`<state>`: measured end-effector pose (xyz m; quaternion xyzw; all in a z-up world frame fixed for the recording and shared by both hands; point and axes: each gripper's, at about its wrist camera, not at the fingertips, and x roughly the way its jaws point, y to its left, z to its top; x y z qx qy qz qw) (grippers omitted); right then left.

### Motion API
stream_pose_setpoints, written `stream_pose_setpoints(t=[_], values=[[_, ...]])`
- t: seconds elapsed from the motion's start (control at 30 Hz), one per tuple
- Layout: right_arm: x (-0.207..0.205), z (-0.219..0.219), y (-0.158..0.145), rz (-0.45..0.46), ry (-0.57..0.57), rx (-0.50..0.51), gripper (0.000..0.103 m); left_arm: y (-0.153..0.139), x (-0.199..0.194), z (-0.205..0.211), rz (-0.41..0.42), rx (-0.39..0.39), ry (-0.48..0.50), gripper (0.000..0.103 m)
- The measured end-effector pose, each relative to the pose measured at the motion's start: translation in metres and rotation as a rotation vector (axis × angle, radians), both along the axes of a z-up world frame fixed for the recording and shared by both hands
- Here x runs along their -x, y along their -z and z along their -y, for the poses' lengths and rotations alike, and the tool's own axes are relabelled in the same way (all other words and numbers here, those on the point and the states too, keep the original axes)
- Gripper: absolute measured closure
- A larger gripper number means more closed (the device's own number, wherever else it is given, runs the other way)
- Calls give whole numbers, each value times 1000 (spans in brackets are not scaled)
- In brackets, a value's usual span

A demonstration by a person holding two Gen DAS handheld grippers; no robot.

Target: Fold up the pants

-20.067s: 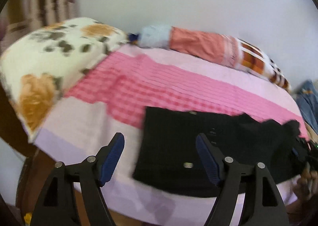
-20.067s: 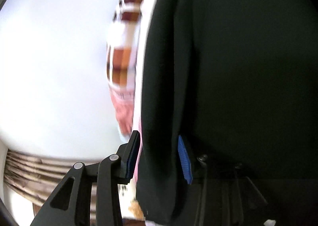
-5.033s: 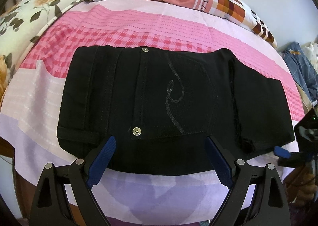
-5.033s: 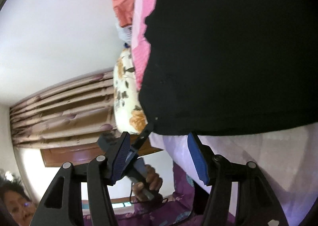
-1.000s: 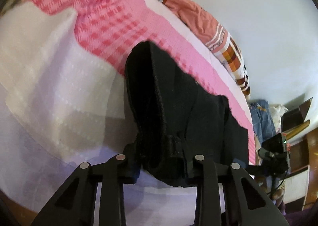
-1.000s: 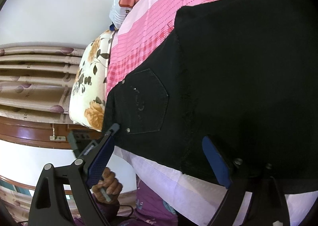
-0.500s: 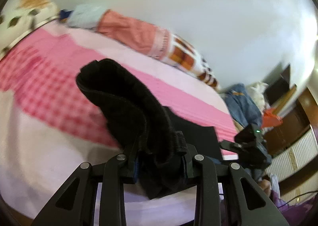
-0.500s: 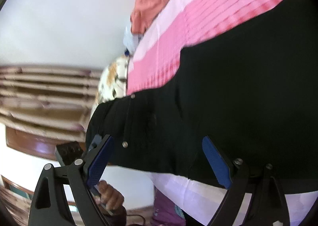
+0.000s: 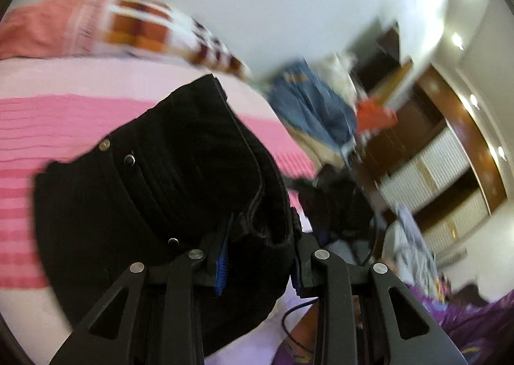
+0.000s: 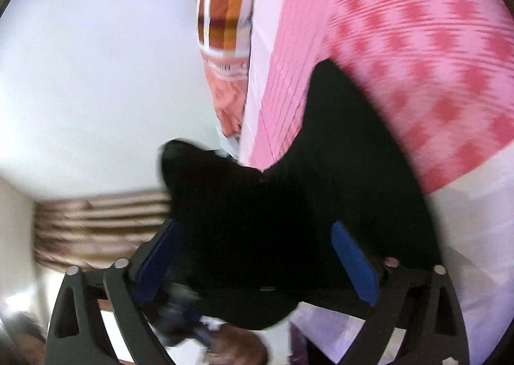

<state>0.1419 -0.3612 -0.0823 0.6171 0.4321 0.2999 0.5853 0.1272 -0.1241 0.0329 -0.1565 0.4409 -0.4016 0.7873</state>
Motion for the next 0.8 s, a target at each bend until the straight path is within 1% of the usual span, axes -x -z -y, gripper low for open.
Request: stream_pose_setpoints(t=[0.03, 0.07, 0.1, 0.17, 0.2, 0.23, 0.27, 0.3, 0.33, 0.37, 0.4, 0.43, 0.5, 0.57, 0.6, 0.67, 0.77, 0.8], values=[[1, 7, 8, -15, 10, -38, 3, 10, -4, 13, -15, -26, 27, 72], [1, 11, 16, -29, 8, -62, 3, 24, -8, 27, -31, -64, 50, 71], [1, 13, 21, -39, 6, -69, 3, 34, -10, 35, -40, -91, 63, 68], [-2, 12, 29, -46, 3, -89, 3, 53, -14, 45, -78, -150, 85, 68], [-4, 10, 29, -40, -6, -100, 3, 54, -13, 45, -87, -144, 88, 66], [-6, 10, 28, -34, -20, -97, 3, 50, -10, 44, -75, -137, 87, 64], [-9, 9, 27, -29, -31, -93, 3, 46, -9, 43, -61, -135, 90, 59], [-12, 8, 26, -26, -39, -92, 3, 36, -6, 42, -34, -134, 99, 52], [-16, 4, 25, -26, -50, -89, 3, 31, -2, 42, -23, -128, 102, 49], [-19, 2, 23, -28, -60, -75, 2, 21, 0, 39, -13, -99, 114, 45], [-20, 0, 21, -25, -71, -61, 2, 16, 4, 39, -3, -82, 116, 43], [-24, -2, 17, -16, -87, -38, 1, 5, 7, 36, 23, -71, 107, 42], [-27, -4, 13, -12, -109, 6, 1, -8, 14, 32, 60, -84, 89, 36], [-28, -5, 11, -15, -137, 46, 1, -16, 18, 20, 75, -94, 59, 33], [-32, -7, 8, -18, -163, 85, 1, -17, 24, 8, 77, -103, 44, 32], [-36, -12, 4, -14, -206, 149, 1, -15, 24, -8, 62, -132, 3, 30], [-45, -30, -5, 13, -292, 284, 2, -2, 25, -35, 10, -174, -79, 30], [-46, -39, -10, 37, -318, 344, 5, 2, 26, -42, -5, -175, -93, 30]])
